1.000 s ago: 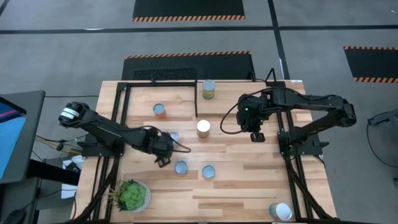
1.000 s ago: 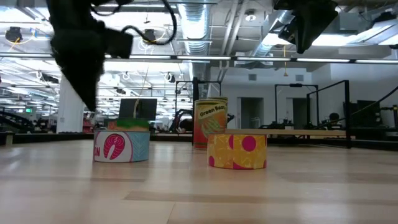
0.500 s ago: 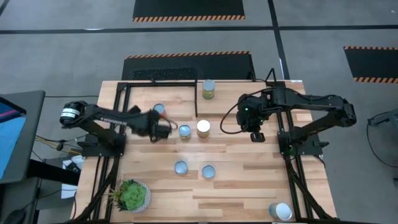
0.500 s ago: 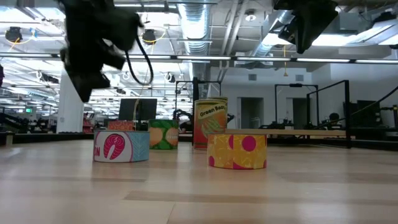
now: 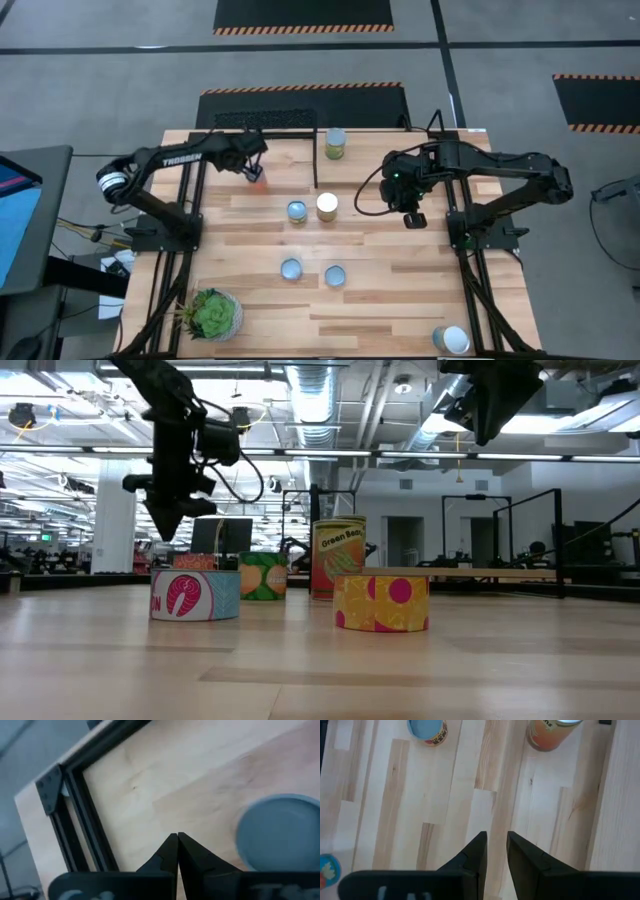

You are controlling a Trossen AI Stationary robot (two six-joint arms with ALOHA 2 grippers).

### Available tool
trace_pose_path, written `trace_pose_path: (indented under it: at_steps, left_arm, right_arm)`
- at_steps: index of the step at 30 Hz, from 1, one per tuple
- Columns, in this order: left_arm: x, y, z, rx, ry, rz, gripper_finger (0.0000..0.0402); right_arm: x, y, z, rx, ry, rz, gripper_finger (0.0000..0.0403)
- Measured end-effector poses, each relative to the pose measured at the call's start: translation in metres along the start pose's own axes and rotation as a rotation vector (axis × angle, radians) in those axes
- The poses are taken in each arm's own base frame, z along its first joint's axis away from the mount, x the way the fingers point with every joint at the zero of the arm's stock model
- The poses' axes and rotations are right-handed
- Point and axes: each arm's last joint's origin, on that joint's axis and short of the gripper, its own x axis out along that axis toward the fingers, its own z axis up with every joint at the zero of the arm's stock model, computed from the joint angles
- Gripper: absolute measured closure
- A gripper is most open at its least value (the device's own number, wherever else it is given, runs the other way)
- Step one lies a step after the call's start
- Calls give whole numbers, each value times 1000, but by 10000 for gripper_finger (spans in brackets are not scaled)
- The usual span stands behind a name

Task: Pick and place cans onto a shelf
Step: Move the canned goods to the center

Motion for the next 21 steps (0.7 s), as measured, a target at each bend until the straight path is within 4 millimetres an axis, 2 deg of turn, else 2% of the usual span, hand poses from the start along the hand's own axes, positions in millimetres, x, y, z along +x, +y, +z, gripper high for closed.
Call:
trace_pose_path:
  at_steps: [4, 9, 11, 14, 17, 19, 21]
  left_arm:
    - [13, -8, 3, 10, 32, 1, 402]
    - [36, -41, 5, 109, 74, -94, 401]
    - [38, -55, -1, 156, 123, -164, 401]
    - [28, -79, -15, 246, 166, -283, 401]
    - [8, -100, -34, 353, 172, -386, 401]
    - [-7, -109, -42, 418, 111, -386, 401]
    - [-19, -112, -44, 442, 10, -309, 401]
  right_arm:
    - [0, 0, 0, 0, 1, 0, 305]
    - [0, 0, 0, 0, 1, 0, 305]
    - [0, 0, 0, 1, 4, 1, 305]
    - [0, 0, -1, 2, 11, 3, 305]
    - [0, 1, -2, 4, 21, 5, 305]
    - [0, 1, -3, 5, 26, 7, 305]
    - [0, 1, -3, 5, 28, 7, 305]
